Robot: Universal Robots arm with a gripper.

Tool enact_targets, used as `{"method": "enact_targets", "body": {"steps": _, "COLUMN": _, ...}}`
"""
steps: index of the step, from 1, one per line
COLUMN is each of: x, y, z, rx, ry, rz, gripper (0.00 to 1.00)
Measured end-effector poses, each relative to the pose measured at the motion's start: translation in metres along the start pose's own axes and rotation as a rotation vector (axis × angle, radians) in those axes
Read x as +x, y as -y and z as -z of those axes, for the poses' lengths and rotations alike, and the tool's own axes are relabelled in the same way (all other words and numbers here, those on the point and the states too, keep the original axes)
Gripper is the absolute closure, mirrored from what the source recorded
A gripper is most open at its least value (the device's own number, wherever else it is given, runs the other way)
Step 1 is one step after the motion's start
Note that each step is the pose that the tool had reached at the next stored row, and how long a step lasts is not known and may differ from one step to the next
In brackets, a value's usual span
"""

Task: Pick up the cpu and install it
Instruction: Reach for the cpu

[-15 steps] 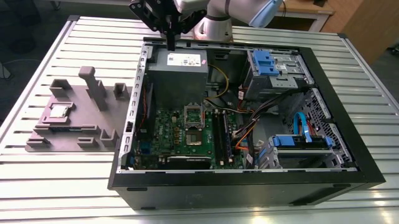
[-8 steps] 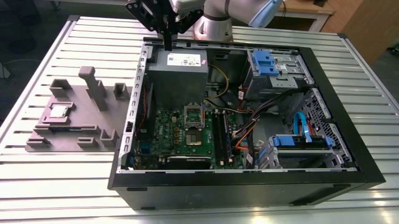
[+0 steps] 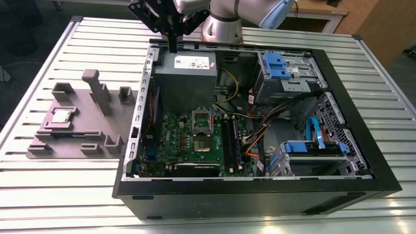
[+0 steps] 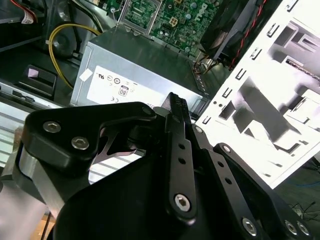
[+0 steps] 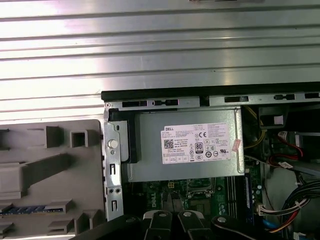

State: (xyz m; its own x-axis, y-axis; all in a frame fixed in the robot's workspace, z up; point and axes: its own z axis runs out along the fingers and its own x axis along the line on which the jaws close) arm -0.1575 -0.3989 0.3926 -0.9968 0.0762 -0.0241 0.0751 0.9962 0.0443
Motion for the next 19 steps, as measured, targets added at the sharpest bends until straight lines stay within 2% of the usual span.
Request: {"method": "enact_targets", "body": {"steps": 19, "x": 0.0062, "y": 0.0005, "z": -0.0004, "rx": 0.0002, "ry": -0.0018, "rz": 0.0, "gripper": 0.9}}
